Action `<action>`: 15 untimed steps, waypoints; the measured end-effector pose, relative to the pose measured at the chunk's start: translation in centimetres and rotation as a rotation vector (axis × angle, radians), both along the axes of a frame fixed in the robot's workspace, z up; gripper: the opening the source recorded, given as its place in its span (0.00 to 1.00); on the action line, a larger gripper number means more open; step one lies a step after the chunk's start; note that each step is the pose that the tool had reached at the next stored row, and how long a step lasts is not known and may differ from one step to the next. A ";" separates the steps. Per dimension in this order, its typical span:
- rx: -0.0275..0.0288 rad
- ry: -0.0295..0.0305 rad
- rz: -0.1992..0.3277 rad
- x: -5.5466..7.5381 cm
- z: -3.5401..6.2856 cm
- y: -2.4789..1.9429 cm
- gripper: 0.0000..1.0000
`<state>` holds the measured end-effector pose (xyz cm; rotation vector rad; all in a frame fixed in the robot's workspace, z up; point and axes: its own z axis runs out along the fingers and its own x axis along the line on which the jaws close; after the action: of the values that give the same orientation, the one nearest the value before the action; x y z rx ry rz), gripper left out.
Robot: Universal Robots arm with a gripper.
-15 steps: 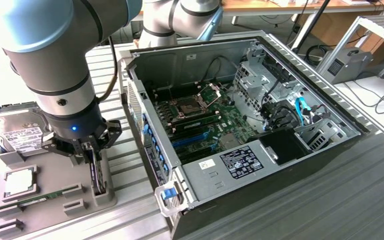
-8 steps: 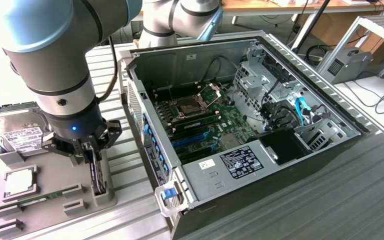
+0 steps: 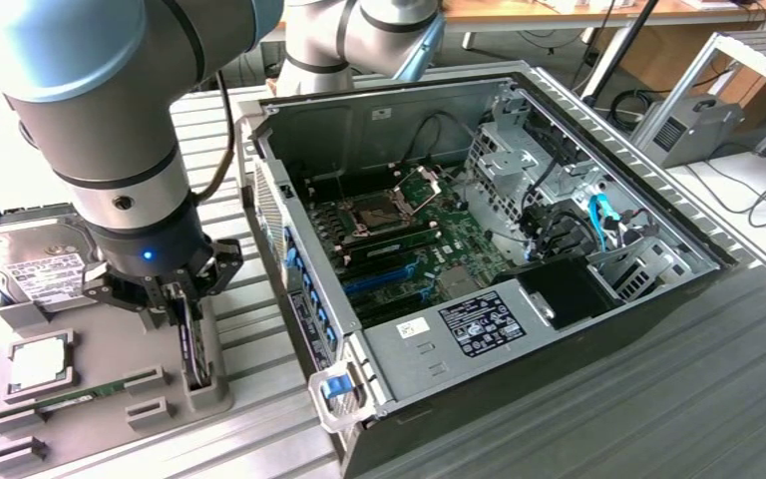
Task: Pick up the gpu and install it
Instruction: 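Pick up the gpu and move the gpu toward the slot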
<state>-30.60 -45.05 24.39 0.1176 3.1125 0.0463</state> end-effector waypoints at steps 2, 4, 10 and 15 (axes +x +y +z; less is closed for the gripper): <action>0.0001 -0.0001 0.000 0.0 0.18 0.00 0.26; 0.0002 -0.0002 0.000 0.0 0.28 0.00 0.26; 0.0001 -0.0001 0.000 0.0 0.53 0.00 0.26; 0.0001 -0.0001 0.000 0.0 0.79 0.00 0.26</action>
<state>-30.61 -45.04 25.18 0.1177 3.1124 0.0464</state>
